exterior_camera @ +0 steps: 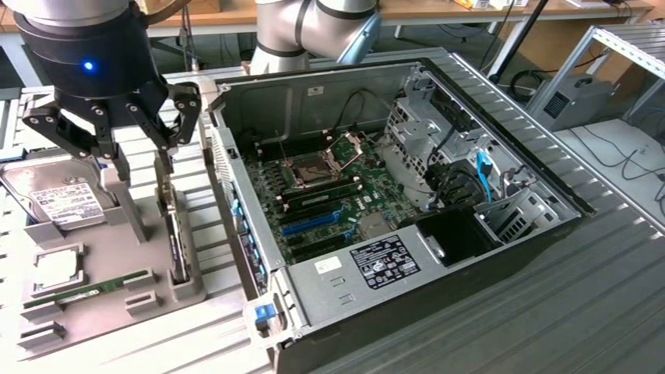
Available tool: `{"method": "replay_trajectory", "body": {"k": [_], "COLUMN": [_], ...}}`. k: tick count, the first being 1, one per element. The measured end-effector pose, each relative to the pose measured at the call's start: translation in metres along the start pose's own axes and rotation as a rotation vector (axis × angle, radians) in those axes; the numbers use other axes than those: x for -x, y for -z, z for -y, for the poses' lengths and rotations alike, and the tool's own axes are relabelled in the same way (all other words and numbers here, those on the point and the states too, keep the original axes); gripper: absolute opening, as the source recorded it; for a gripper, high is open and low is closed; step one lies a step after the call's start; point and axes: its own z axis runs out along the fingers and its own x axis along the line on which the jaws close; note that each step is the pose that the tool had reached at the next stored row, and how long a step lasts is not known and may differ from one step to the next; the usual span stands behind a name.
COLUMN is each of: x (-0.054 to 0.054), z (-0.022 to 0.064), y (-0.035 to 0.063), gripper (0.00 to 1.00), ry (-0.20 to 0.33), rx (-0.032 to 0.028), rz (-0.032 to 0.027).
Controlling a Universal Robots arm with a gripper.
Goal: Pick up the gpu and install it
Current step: 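Pick up the gpu and move the gpu toward the slot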
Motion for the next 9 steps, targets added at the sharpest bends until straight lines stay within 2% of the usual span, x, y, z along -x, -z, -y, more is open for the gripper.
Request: {"method": "replay_trajectory", "body": {"k": [9], "x": [0.000], "z": [0.0009], "y": [-0.0197], "gripper": [0.48], "ry": [0.000], "rx": [0.0000], "rz": [0.0000]}}
